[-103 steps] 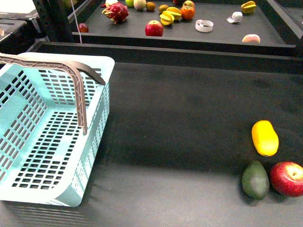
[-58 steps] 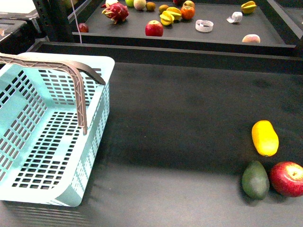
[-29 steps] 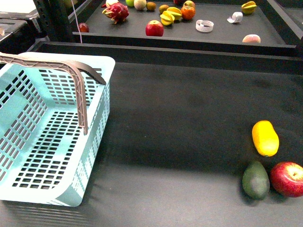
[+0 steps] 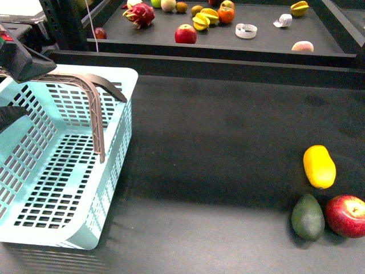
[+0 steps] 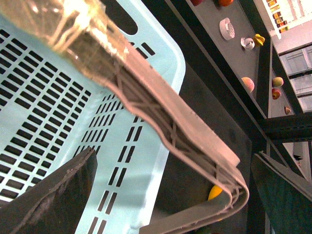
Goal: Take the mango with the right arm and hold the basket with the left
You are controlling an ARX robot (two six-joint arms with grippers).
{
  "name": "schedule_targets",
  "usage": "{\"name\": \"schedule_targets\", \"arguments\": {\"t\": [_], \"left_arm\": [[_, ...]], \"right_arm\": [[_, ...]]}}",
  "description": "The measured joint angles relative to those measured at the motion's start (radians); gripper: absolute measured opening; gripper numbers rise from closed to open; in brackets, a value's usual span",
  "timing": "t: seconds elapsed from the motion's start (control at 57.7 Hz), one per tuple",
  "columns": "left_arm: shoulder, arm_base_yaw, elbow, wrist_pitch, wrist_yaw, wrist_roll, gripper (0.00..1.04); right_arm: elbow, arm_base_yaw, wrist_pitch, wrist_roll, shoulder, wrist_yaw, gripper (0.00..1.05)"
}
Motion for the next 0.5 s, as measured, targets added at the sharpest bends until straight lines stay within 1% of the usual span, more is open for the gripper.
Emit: {"name": "schedule_targets", "arguments": {"t": [0.225,0.364,0.381,0.399,0.416,0.485,0.503], "left_arm": [[0.139,-0.034,0.133,-0.015,-0.027,-0.011,0.99],[0.195,-0.040,0.200,-0.028,-0.042,-0.011,0.99],[0.199,-0.040,0.208,-0.031,-0.043,-0.009,0.97],[0.205,-0.039,0.219,-0.037,-0.050,-0.010,0.91],[0.206,-0.039,0.221,-0.039,-0.050,-0.010,0.89],[0.219,-0.037,0.240,-0.049,-0.051,-0.010,0.75],[0.224,-0.035,0.245,-0.052,-0.047,-0.011,0.70]], "right_arm": [[0.000,0.000,0.000,0.000,0.000,0.000,0.97],[0.000,0.000,0.000,0.000,0.000,0.000,0.97],[0.000,0.000,0.000,0.000,0.000,0.000,0.97],[0.000,0.000,0.000,0.000,0.000,0.000,0.97],[0.000,0.000,0.000,0.000,0.000,0.000,0.97],[0.000,0.000,0.000,0.000,0.000,0.000,0.97],[0.000,0.000,0.000,0.000,0.000,0.000,0.97]]}}
